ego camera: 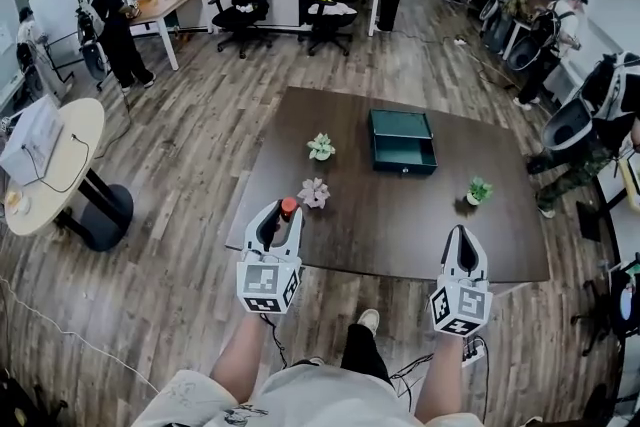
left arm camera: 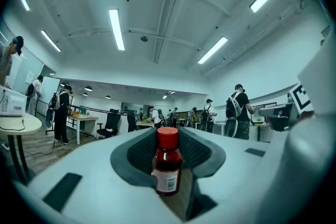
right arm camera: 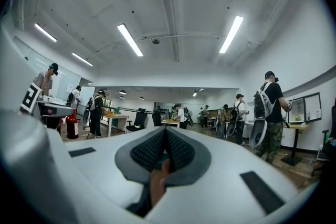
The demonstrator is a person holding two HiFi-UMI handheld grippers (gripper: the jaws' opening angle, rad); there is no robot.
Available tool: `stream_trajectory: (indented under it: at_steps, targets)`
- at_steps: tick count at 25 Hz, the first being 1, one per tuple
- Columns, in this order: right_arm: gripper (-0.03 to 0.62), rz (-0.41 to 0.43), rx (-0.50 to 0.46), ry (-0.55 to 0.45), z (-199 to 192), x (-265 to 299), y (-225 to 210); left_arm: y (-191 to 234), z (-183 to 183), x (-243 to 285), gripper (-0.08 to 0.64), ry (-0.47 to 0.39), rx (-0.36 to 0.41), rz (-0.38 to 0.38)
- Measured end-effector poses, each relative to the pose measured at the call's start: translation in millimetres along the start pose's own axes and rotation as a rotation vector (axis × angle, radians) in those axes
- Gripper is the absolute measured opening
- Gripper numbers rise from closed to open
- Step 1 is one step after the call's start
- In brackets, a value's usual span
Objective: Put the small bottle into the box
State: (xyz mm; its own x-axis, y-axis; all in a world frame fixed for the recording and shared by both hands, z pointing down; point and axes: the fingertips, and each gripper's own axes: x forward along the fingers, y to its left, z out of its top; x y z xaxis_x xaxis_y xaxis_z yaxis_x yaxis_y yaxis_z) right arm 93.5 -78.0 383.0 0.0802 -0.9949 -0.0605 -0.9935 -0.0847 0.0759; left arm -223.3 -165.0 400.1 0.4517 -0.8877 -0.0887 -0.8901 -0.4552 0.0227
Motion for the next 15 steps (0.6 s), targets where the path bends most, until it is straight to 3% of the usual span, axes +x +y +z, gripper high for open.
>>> stream_trajectory:
  at_steps: [15]
  targets:
    - [0.002,0.033,0.062,-0.032,-13,162,-115,-57,10,182,0.13,-0.014,0.059,0.012]
